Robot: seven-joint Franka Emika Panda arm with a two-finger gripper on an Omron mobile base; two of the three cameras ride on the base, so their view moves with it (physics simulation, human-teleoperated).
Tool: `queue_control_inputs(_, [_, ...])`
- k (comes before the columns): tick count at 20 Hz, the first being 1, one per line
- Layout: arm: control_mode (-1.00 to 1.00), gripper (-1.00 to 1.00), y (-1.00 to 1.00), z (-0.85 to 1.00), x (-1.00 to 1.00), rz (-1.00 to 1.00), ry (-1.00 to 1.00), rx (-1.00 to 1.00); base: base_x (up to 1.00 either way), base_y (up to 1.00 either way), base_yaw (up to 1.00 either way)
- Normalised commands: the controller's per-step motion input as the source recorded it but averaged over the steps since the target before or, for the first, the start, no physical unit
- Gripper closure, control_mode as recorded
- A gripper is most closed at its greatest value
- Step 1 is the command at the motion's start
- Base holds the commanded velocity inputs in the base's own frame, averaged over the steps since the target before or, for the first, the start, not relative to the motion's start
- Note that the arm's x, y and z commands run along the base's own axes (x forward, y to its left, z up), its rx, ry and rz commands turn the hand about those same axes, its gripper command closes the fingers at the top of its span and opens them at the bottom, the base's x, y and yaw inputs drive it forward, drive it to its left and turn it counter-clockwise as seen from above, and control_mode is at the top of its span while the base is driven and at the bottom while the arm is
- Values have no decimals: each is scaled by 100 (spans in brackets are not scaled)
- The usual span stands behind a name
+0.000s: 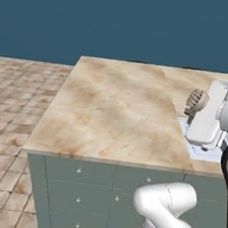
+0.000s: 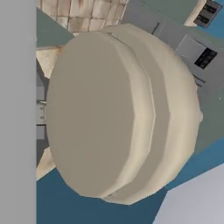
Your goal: Grab the spray bottle from the cabinet, then place it next to the cutting board for sanitizing. Then grab the dish brush from the countertop next to the sink and place it next to the cutting board.
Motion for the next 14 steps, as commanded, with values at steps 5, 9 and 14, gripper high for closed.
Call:
queue_control_inputs(5, [100,100,0,0,0,0,0,0,-24,100,57])
queue_control_inputs(9, [100,100,0,0,0,0,0,0,-10,100,67])
queue_control_inputs(14, [100,100,0,0,0,0,0,0,-1,100,70])
